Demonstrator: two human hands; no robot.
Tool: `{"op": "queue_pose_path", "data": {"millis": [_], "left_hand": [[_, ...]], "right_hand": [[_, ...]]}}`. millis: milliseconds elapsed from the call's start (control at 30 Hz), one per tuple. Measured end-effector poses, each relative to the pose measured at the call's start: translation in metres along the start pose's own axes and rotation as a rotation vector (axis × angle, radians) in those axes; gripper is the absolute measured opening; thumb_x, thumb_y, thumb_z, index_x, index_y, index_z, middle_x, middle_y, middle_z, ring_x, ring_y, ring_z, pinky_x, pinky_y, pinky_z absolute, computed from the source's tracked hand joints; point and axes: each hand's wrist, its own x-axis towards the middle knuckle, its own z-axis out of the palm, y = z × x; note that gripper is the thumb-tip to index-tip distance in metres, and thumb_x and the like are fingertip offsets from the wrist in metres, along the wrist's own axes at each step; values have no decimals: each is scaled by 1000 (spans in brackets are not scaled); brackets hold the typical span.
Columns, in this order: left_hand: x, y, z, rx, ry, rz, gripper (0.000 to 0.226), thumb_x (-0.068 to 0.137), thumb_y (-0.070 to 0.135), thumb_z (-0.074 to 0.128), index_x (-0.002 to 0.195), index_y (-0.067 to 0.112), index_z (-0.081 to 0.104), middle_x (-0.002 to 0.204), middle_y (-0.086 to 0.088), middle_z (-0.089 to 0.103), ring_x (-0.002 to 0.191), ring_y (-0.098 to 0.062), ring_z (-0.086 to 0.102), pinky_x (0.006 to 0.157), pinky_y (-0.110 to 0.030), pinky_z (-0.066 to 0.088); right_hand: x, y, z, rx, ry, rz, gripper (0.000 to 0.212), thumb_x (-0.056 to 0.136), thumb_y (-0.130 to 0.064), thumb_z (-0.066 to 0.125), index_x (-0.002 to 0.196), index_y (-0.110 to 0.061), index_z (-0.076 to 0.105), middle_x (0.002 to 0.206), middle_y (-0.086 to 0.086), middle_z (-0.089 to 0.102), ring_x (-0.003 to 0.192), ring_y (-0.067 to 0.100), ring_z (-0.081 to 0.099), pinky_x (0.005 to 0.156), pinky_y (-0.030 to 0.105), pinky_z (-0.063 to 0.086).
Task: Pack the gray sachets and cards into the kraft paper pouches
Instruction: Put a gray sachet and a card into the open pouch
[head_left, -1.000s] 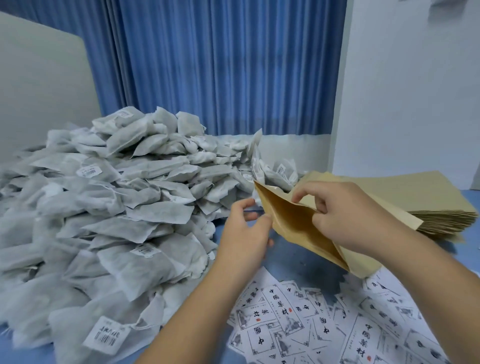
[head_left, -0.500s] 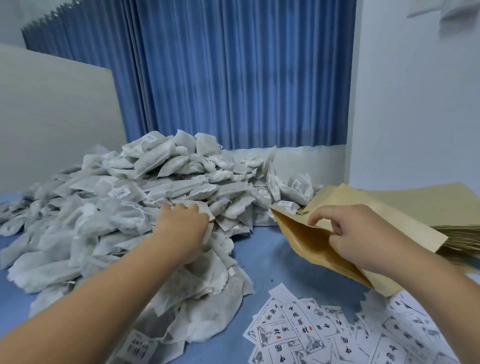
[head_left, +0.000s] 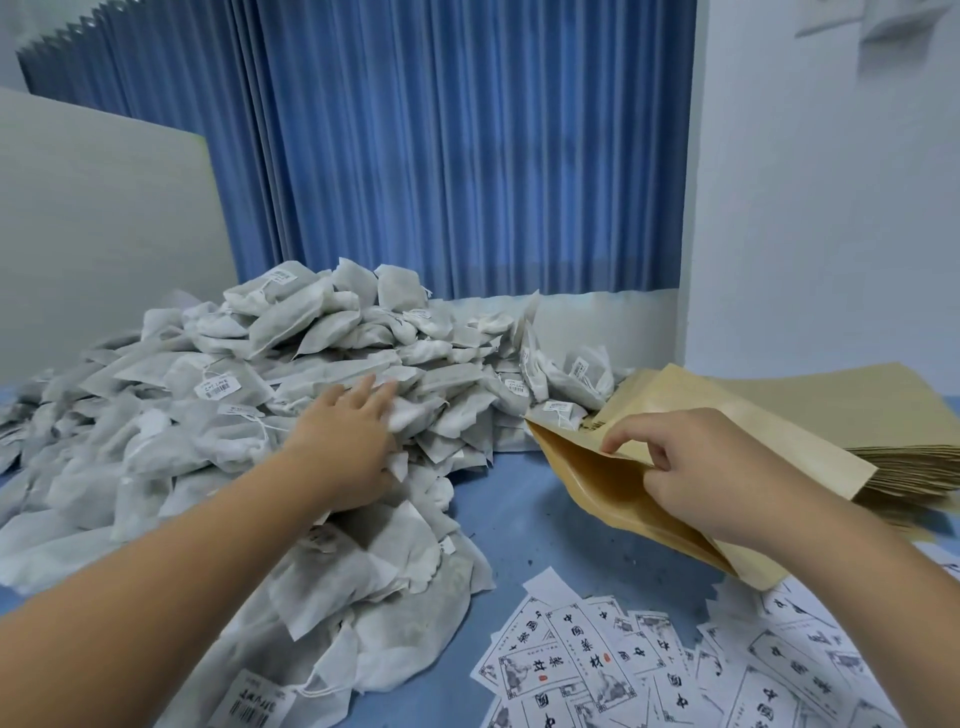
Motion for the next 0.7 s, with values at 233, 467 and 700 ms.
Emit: {"op": "queue_pose_path", "data": {"millis": [233, 467, 700], "left_hand": [[17, -4, 1, -80, 2, 3, 40, 95, 42, 39, 125, 25, 60, 150, 5, 40, 139, -16, 30, 115, -42, 17], [-13, 18, -14, -230, 455, 223, 40, 82, 11, 59, 122, 12, 62, 126, -5, 58, 117, -26, 56, 106, -38, 35], [-40, 78, -33, -349, 628, 531, 38, 63, 1, 45, 91, -1, 70, 95, -18, 67, 79, -35, 65, 68, -41, 56]], "right_hand": [[0, 2, -2, 3, -1, 2, 51, 79, -1, 46, 83, -51, 55, 60, -4, 52, 58, 12, 48, 53, 26, 39], [0, 6, -9, 18, 21, 24, 49, 80, -3, 48, 84, -51, 57, 60, -5, 51, 61, 17, 52, 59, 34, 45], [-3, 6, -17, 1, 39, 25, 47, 79, -4, 48, 91, -47, 61, 62, -3, 53, 62, 14, 52, 61, 33, 45]]}}
